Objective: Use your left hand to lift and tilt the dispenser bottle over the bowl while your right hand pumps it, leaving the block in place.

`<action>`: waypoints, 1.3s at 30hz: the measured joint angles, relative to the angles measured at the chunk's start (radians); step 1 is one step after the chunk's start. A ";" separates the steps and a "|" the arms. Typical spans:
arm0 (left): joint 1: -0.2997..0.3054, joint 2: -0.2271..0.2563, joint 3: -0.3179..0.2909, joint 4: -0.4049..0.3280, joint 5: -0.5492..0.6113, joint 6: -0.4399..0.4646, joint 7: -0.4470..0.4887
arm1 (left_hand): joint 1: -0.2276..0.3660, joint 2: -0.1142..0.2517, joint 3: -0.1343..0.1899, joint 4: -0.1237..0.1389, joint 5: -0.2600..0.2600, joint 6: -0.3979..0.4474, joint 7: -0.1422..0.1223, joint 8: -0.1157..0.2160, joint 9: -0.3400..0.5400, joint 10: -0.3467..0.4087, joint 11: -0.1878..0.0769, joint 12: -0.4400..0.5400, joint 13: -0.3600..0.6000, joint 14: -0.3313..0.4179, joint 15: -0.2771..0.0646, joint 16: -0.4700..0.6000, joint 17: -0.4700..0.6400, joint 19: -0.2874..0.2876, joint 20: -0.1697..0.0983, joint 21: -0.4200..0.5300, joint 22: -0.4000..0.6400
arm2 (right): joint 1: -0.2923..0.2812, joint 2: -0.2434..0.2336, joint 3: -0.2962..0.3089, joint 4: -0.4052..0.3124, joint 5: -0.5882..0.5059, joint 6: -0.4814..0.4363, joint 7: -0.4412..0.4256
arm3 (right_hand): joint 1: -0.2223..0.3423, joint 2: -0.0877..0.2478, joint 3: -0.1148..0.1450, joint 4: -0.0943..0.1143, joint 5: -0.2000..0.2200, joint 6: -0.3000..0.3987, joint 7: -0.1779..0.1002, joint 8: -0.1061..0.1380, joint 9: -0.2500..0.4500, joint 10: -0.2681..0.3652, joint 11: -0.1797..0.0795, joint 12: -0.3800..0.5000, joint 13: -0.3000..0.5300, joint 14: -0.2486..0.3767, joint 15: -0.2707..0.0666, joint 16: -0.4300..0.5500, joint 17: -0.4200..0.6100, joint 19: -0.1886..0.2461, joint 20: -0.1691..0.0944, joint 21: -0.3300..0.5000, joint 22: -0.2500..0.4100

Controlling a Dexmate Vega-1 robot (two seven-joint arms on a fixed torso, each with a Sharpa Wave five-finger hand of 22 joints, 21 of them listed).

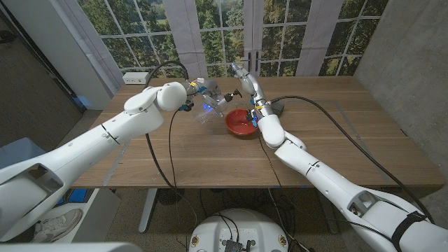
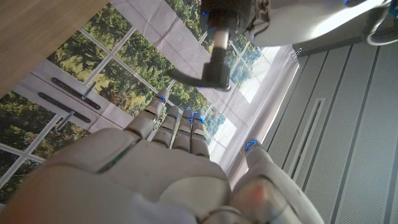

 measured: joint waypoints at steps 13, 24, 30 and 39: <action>0.027 0.007 -0.016 -0.017 -0.016 0.013 0.028 | 0.000 0.000 0.000 0.000 0.000 0.000 0.000 -0.004 0.004 -0.002 -0.002 0.000 0.009 -0.002 -0.002 -0.003 0.005 -0.004 0.004 0.007 0.001 | -0.034 -0.019 0.059 -0.037 0.105 0.007 0.045 | 0.010 0.010 0.000 0.000 0.000 0.005 -0.005 0.000 0.000 0.000 0.000 0.000 0.000 0.000 0.007 0.000 0.000 0.000 0.000 0.000 0.003; 0.079 0.021 -0.049 -0.052 -0.041 0.033 0.080 | 0.000 0.000 -0.001 0.001 0.000 -0.004 -0.004 -0.012 0.014 -0.005 -0.005 0.000 0.019 -0.009 -0.009 -0.009 0.010 -0.032 0.009 0.020 -0.002 | -0.062 -0.038 0.097 -0.072 0.186 -0.002 0.086 | 0.010 0.010 0.000 0.000 0.000 0.005 -0.005 0.000 0.000 0.004 0.004 0.000 0.000 0.005 0.013 0.008 0.000 0.000 0.000 0.000 0.003; 0.124 0.028 -0.080 -0.072 -0.069 0.039 0.137 | 0.000 0.000 -0.001 0.001 0.000 -0.010 -0.017 -0.019 0.023 -0.006 -0.020 0.000 0.028 -0.013 -0.013 -0.014 0.014 -0.052 0.013 0.023 -0.001 | -0.077 -0.051 0.119 -0.094 0.239 -0.015 0.114 | 0.010 0.010 0.000 0.000 0.000 0.005 -0.005 0.000 0.000 0.009 0.009 0.000 0.000 0.013 0.020 0.008 0.000 0.007 0.007 0.000 0.003; 0.208 0.030 -0.142 -0.092 -0.130 0.023 0.253 | 0.000 0.000 -0.003 0.003 0.000 -0.016 -0.023 -0.024 0.032 -0.011 -0.025 0.000 0.038 -0.016 -0.016 -0.015 0.023 -0.069 0.017 0.023 0.001 | -0.099 -0.071 0.149 -0.119 0.322 -0.032 0.156 | 0.010 0.010 -0.002 -0.002 0.000 0.011 0.000 0.000 0.000 0.019 0.019 0.000 0.000 0.023 0.031 0.014 0.000 0.018 0.018 0.008 0.003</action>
